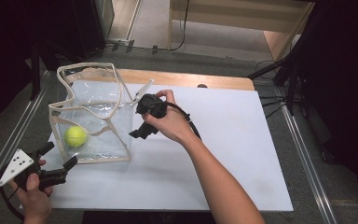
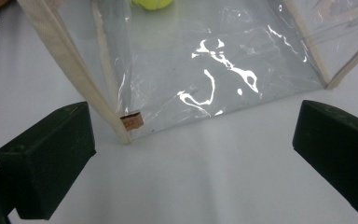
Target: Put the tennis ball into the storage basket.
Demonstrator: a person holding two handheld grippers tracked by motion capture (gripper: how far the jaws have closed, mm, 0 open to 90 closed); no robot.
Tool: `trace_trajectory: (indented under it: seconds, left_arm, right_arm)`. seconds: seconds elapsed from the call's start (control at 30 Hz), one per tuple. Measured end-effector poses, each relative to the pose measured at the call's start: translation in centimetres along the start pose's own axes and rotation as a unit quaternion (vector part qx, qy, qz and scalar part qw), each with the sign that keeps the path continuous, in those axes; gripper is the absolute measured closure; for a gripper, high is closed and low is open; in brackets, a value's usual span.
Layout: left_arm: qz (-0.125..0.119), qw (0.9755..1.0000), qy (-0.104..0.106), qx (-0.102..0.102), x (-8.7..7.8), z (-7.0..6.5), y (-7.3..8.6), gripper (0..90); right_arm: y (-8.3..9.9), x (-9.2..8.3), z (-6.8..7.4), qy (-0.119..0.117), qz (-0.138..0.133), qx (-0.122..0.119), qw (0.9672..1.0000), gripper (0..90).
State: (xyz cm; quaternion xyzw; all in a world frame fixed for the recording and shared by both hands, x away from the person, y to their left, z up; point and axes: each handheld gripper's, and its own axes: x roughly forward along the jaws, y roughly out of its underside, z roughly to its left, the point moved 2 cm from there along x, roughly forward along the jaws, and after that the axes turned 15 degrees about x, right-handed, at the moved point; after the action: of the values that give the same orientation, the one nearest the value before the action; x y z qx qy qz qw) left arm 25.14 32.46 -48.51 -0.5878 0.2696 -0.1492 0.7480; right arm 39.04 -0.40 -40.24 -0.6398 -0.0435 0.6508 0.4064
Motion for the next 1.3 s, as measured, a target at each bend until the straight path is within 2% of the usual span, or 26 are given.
trace_trajectory:
  seconds: [0.27, 0.37, 0.77, 1.0, 1.07, 1.3]
  left_arm:
    - [0.002, 1.0000, 0.001, 0.002, 0.0, 0.0, 0.0, 0.0]
    - [0.002, 1.0000, 0.001, 0.002, 0.0, 0.0, 0.0, 0.0]
    - [-0.001, 1.0000, 0.002, 0.003, 0.1, -0.2, -0.2, 0.0]
    - [0.000, 1.0000, 0.000, 0.003, 0.0, -0.1, -0.1, 0.0]
    - [0.000, 1.0000, 0.001, 0.001, 0.0, 0.0, -0.1, 0.0]
    - [0.001, 1.0000, 0.000, 0.002, 0.0, -0.1, -0.1, 0.0]
  right_arm:
    - [1.9, -0.1, -0.1, 0.003, -0.011, 0.012, 0.9999, 0.0]
    - [2.5, -0.1, -0.2, -0.001, -0.023, 0.006, 0.9997, 0.0]
    - [6.1, -1.1, -0.8, 0.012, -0.041, 0.034, 0.9985, 0.0]
    - [9.2, -1.9, -1.8, 0.020, -0.056, 0.065, 0.9961, 0.0]
    - [10.1, -2.4, -1.9, 0.021, -0.064, 0.078, 0.9947, 0.0]
    - [12.8, -4.4, -2.3, 0.038, -0.089, 0.097, 0.9906, 0.0]
